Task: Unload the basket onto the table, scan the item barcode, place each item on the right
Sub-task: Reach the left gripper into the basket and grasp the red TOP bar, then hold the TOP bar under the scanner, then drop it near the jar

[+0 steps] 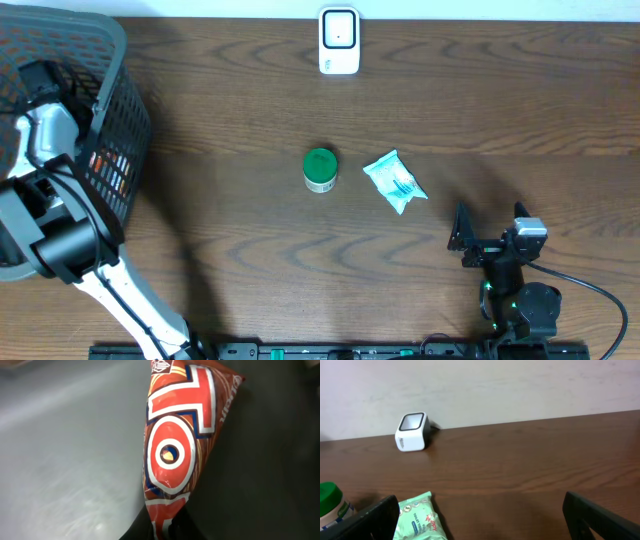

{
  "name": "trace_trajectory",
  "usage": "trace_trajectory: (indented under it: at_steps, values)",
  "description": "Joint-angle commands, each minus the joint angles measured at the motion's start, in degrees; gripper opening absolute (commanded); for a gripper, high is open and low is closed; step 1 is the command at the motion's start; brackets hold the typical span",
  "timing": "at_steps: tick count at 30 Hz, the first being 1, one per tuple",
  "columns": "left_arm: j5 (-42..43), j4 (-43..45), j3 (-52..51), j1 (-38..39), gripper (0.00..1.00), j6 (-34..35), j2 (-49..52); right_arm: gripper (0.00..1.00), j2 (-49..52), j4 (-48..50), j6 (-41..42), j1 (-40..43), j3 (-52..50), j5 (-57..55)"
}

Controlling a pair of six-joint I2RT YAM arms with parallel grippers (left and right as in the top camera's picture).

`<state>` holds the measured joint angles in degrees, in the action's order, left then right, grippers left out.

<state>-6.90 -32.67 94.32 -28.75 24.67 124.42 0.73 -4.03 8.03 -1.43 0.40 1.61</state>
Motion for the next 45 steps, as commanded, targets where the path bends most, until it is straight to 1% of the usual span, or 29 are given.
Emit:
trace_trajectory:
  at_steps: [1,6,10,14,16,19,20,22,25,29,34,38,40,45]
  values:
    - [0.9,-1.2,-0.7,-2.1,0.07,0.5,-7.2,0.99,-0.2,-0.2,0.0,-0.4,-0.1,-0.2]
    - [0.9,-3.1,-0.7,-2.6,0.07,0.5,-20.1,0.99,-0.2,-0.2,0.0,-0.4,-0.1,-0.2]
    - [1.8,-5.0,-0.7,-1.4,0.07,0.5,-30.1,0.99,-0.2,-0.2,0.0,-0.4,-0.1,-0.2]
    - [5.7,-6.1,-0.7,1.8,0.07,-0.2,-39.5,0.99,-0.2,-0.2,0.0,-0.4,-0.1,-0.2]
    - [7.9,-5.7,-0.7,5.1,0.07,-1.0,-43.8,0.99,-0.2,-0.2,0.0,-0.4,-0.1,-0.2]
    - [8.2,-4.9,-0.7,11.9,0.07,-1.0,-48.5,0.99,-0.2,-0.2,0.0,-0.4,-0.1,-0.2]
    - [8.2,-4.0,-0.7,18.3,0.07,-1.0,-50.6,0.99,-0.2,-0.2,0.0,-0.4,-0.1,-0.2]
    - [8.2,-3.0,-0.7,25.4,0.07,-1.3,-51.6,0.99,-0.2,-0.2,0.0,-0.4,-0.1,-0.2]
    - [8.2,-2.0,-0.7,37.1,0.07,-3.4,-51.0,0.99,-0.2,-0.2,0.0,-0.4,-0.1,-0.2]
    - [8.2,-2.7,-0.7,50.0,0.07,-7.3,-46.8,0.99,-0.2,-0.2,0.0,-0.4,-0.1,-0.2]
    - [8.2,-4.0,-0.7,61.3,0.07,-7.5,-37.9,0.99,-0.2,-0.2,0.0,-0.4,-0.1,-0.2]
    - [8.2,-4.8,-0.7,66.8,0.07,-7.5,-29.8,0.99,-0.2,-0.2,0.0,-0.4,-0.1,-0.2]
    - [8.0,-5.1,-0.7,68.1,0.07,-7.0,-26.4,0.99,-0.2,-0.2,0.0,-0.4,-0.1,-0.2]
    - [7.4,-10.5,-0.8,69.4,0.07,-0.4,-20.5,0.99,-0.2,-0.2,0.0,-0.4,-0.1,-0.2]
